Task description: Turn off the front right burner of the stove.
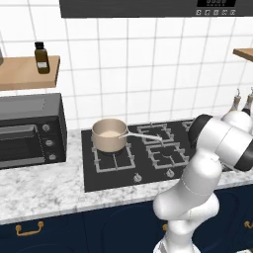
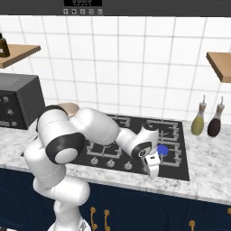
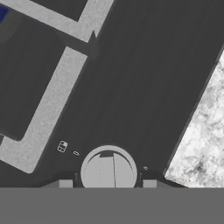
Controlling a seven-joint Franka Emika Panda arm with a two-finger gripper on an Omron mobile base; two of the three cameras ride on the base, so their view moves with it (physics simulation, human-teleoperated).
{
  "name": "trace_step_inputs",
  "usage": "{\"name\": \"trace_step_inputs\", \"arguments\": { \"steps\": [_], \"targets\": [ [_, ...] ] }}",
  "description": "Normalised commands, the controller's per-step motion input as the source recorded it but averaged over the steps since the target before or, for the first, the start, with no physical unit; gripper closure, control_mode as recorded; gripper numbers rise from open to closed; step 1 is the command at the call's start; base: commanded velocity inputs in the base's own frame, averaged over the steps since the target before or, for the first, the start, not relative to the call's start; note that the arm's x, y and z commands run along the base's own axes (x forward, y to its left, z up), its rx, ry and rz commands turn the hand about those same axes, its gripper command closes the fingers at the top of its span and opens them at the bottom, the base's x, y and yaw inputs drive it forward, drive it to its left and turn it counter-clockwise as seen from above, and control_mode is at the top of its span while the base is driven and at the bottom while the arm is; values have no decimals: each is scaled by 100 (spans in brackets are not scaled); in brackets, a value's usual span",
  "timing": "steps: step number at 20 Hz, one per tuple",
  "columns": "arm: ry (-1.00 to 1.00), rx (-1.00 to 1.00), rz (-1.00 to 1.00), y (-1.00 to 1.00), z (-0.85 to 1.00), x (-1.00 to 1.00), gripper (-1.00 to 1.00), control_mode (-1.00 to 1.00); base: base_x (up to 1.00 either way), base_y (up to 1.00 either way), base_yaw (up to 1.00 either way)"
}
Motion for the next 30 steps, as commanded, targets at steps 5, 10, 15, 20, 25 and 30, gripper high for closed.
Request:
{"name": "trace_step_inputs", "arguments": {
  "steps": [5,10,15,20,25,30],
  "targets": [
    [7,4,-13,-1,0,1,100,-100,0,0,0],
    [16,12,-35,-9,0,0,100,-100,0,0,0],
    [18,13,-49,-6,0,0,100,-100,0,0,0],
    [18,8,-57,0,0,0,100,-100,0,0,0],
    [16,2,-65,0,0,2,100,-100,0,0,0],
    [14,0,-74,0,-1,9,100,-100,0,0,0]
  ]
}}
